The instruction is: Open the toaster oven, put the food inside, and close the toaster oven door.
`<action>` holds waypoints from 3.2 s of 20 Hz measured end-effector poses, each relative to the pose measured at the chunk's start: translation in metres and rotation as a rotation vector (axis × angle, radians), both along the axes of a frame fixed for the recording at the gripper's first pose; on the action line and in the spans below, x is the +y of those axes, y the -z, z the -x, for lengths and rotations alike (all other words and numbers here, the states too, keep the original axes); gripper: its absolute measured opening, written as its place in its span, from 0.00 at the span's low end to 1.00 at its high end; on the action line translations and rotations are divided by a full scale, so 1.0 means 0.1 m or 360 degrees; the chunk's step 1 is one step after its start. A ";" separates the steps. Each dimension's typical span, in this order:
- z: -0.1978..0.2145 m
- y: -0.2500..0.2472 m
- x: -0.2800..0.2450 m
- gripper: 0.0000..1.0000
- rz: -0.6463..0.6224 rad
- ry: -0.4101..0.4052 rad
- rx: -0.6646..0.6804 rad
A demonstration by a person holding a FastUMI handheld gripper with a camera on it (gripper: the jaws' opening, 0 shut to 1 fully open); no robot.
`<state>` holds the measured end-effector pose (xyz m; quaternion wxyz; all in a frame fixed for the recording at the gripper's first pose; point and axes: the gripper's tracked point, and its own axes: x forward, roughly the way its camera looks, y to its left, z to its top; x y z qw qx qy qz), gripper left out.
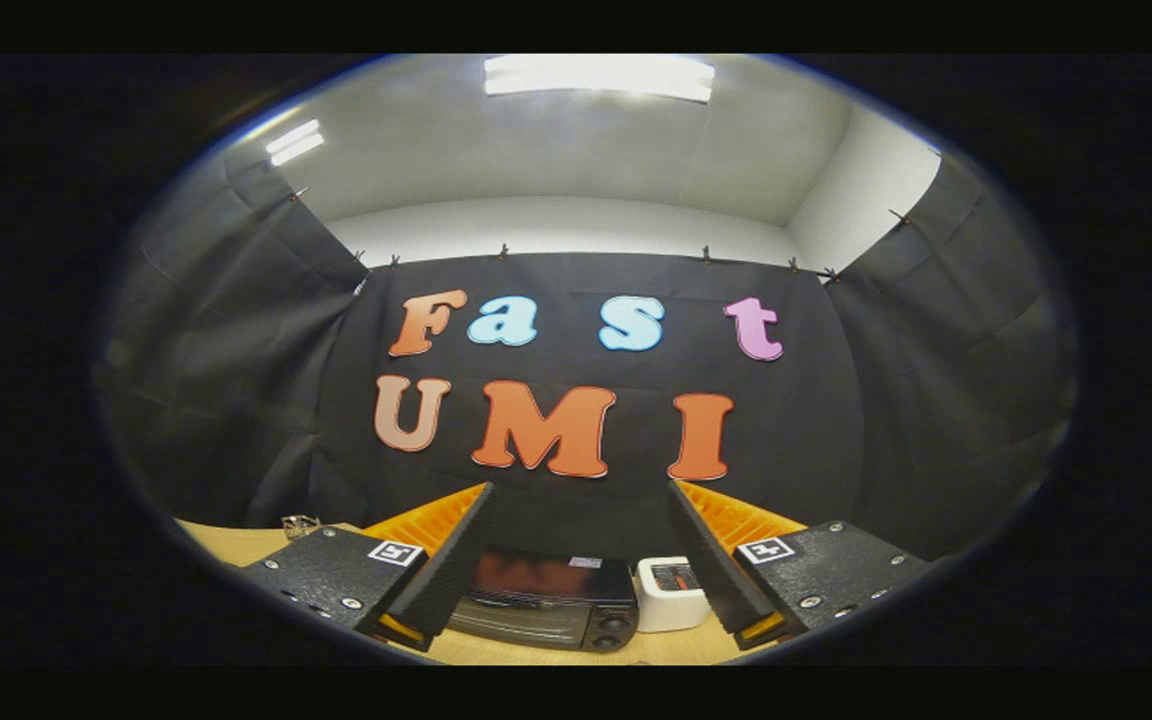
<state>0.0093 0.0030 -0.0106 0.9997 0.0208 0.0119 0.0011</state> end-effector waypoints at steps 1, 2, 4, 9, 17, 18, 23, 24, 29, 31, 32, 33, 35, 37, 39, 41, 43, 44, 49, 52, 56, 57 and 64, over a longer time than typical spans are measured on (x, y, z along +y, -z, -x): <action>-0.02 0.04 0.03 0.98 -0.0009 -0.0007 0.0011; -0.03 0.09 0.06 0.98 -0.0019 -0.0014 0.0027; -0.11 0.28 0.13 0.98 -0.0025 -0.0028 0.0081; -0.31 0.85 0.31 0.98 -0.0025 -0.0050 0.0274; -0.61 1.91 0.73 0.99 -0.0013 -0.0124 0.0593; -0.65 2.01 0.76 0.99 -0.0005 -0.0117 0.0622; -0.72 2.40 0.90 0.99 0.0002 -0.0116 0.0755; -0.71 2.45 0.92 0.99 0.0003 -0.0119 0.0772; -0.64 2.53 0.97 0.98 -0.0122 -0.0138 0.0779; -0.57 2.52 1.00 0.94 -0.0188 -0.0160 0.0762; -0.53 2.51 0.99 0.92 -0.0217 -0.0171 0.0750; -0.48 2.47 0.99 0.91 -0.0219 -0.0191 0.0731; -0.32 2.46 1.00 0.91 -0.0209 -0.0220 0.0727; -0.13 2.44 1.02 0.90 -0.0183 -0.0255 0.0748; 0.09 2.46 1.02 0.91 -0.0172 -0.0294 0.0786; 0.30 2.49 1.05 0.90 -0.0157 -0.0333 0.0828; 0.49 2.57 1.07 0.90 -0.0122 -0.0377 0.0877; 0.56 2.62 1.08 0.90 -0.0086 -0.0402 0.0908; 0.93 2.90 1.11 0.91 -0.0068 -0.0485 0.1073; 1.06 3.12 1.12 0.90 -0.0105 -0.0495 0.1181; 1.18 3.26 1.16 0.90 -0.0055 -0.0530 0.1231; 1.21 3.29 1.16 0.90 -0.0041 -0.0533 0.1244; 1.31 3.47 1.20 0.91 -0.0029 -0.0540 0.1309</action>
